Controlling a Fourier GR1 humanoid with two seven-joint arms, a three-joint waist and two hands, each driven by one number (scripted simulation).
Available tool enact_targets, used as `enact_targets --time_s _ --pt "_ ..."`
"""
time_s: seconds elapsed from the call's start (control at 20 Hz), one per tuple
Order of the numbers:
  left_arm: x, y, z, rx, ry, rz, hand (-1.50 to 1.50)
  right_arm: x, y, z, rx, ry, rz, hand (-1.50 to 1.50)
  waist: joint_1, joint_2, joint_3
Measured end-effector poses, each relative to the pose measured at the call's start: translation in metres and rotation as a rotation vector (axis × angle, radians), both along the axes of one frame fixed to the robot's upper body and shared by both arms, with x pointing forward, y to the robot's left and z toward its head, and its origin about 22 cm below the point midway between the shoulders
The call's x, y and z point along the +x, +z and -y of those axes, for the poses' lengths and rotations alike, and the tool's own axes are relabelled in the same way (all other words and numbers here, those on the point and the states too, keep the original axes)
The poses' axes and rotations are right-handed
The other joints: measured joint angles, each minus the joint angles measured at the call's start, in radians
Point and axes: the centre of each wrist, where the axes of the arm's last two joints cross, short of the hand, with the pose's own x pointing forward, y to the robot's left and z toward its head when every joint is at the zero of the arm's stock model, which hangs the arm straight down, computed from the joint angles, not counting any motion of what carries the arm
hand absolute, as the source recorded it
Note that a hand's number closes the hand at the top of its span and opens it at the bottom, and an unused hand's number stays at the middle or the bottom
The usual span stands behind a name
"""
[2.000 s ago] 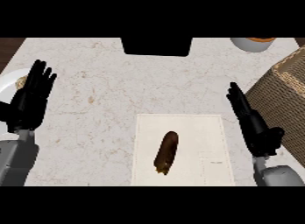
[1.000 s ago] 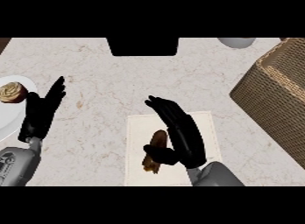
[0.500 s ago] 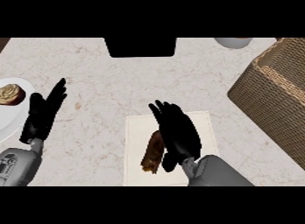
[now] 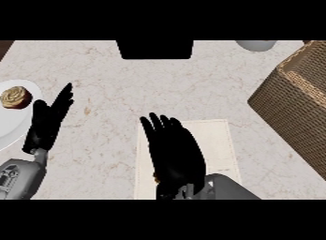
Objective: Pick the sweet potato from the placemat and place it in the basket
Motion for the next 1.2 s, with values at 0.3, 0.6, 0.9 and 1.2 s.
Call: enact_targets --time_s 0.3,0.6,0.9,1.2 --pt "0.001 0.001 0.006 -0.001 0.0 0.004 0.0 -0.01 0.022 -0.002 0.02 -0.001 0.041 -1.5 0.003 0.005 0.002" --pt "-0.001 0.001 0.013 -0.001 -0.004 0.015 0.0 -0.013 0.023 -0.004 -0.012 -0.023 0.089 -1.5 0.003 0.007 0.002" --pt "-0.004 -0.002 0.009 0.0 -0.004 0.014 0.0 -0.01 0.01 0.0 -0.036 -0.049 0.07 -1.5 0.006 0.01 0.003" --pt "-0.001 0.0 0.011 -0.002 -0.005 0.016 0.0 -0.008 -0.016 0.0 -0.08 -0.072 0.034 -1.5 0.008 0.013 0.003"
